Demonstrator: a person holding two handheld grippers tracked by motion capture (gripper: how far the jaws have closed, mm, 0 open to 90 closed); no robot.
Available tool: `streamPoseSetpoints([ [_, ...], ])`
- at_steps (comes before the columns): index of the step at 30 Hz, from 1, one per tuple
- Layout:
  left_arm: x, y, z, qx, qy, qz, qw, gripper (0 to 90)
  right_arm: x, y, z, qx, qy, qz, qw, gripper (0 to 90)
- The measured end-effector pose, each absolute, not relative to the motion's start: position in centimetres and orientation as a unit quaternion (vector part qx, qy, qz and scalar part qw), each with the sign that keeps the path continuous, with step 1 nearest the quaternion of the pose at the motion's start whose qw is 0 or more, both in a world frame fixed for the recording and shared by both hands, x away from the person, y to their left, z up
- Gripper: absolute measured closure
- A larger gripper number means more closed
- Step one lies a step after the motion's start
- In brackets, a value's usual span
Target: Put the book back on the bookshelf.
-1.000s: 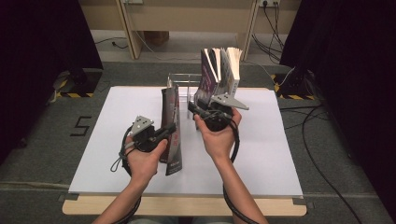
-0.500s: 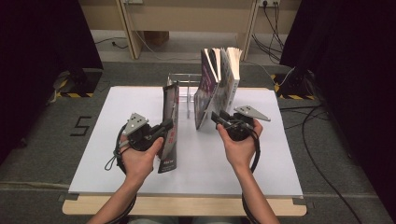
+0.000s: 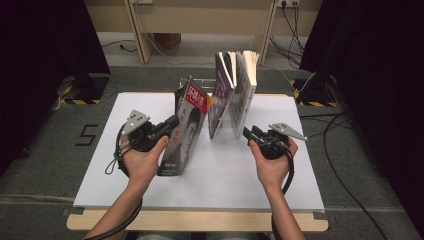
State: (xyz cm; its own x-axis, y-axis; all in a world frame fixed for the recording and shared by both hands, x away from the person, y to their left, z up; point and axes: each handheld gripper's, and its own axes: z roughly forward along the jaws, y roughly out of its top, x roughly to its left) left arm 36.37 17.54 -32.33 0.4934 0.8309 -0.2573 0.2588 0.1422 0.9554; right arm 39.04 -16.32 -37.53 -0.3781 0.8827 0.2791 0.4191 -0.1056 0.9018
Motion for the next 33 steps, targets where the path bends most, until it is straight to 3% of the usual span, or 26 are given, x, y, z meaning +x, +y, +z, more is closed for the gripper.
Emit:
streamPoseSetpoints([
  [22,40.1,17.7,-29.4,0.600,0.452,0.257,0.607,88.1,37.6,-21.4,-41.3,0.567,0.615,0.505,0.214,62.8],
  [33,41.5,17.6,-30.3,0.613,0.471,0.260,0.579,88.1,37.7,-21.7,-41.7,0.571,0.615,0.502,0.211,63.2],
])
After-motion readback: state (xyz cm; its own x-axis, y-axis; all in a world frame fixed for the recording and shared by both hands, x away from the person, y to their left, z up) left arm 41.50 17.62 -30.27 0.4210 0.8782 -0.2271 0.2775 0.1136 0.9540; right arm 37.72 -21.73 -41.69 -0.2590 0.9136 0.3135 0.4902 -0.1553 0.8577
